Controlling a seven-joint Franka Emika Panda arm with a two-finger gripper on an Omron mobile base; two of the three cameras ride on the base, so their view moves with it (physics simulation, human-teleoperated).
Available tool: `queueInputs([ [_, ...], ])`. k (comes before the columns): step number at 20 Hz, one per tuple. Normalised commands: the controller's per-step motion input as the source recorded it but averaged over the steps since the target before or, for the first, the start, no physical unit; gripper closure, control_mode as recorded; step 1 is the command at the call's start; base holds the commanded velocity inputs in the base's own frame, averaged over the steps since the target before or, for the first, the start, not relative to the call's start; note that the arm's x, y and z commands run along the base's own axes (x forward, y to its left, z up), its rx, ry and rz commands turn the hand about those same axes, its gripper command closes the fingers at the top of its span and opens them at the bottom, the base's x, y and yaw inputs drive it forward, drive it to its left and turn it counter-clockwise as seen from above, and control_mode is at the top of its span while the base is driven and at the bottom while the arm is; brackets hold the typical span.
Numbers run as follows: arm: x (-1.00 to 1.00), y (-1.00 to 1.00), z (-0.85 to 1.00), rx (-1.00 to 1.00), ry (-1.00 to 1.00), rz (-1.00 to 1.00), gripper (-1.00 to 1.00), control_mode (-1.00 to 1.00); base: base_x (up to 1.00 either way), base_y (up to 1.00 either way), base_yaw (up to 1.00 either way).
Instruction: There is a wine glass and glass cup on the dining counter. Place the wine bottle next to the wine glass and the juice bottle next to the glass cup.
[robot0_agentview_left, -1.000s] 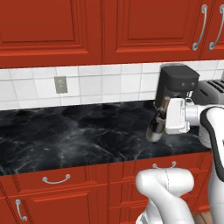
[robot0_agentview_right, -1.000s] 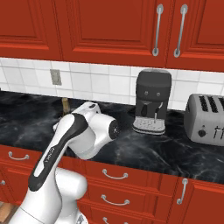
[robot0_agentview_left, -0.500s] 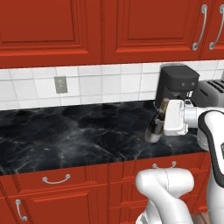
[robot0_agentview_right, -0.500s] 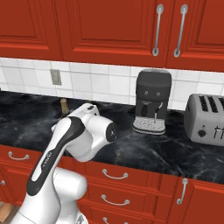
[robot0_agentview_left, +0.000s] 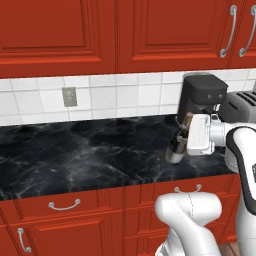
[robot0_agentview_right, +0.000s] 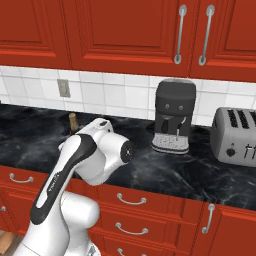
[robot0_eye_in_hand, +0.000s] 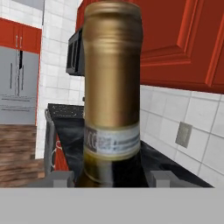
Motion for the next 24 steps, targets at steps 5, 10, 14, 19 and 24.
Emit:
queueInputs([
  [5, 0.00, 0.00, 0.00, 0.00, 0.00, 0.00, 1.00, 1.00, 0.00, 0.00, 0.00],
  [10, 0.00, 0.00, 0.00, 0.00, 0.00, 0.00, 1.00, 1.00, -0.23, 0.02, 0.04],
  [14, 0.00, 0.00, 0.00, 0.00, 0.00, 0.00, 1.00, 1.00, -0.65, 0.09, 0.10],
  [19, 0.00, 0.00, 0.00, 0.00, 0.00, 0.00, 1.00, 1.00, -0.67, 0.12, 0.06],
  [24, 0.00, 0.00, 0.00, 0.00, 0.00, 0.00, 1.00, 1.00, -0.65, 0.09, 0.05],
])
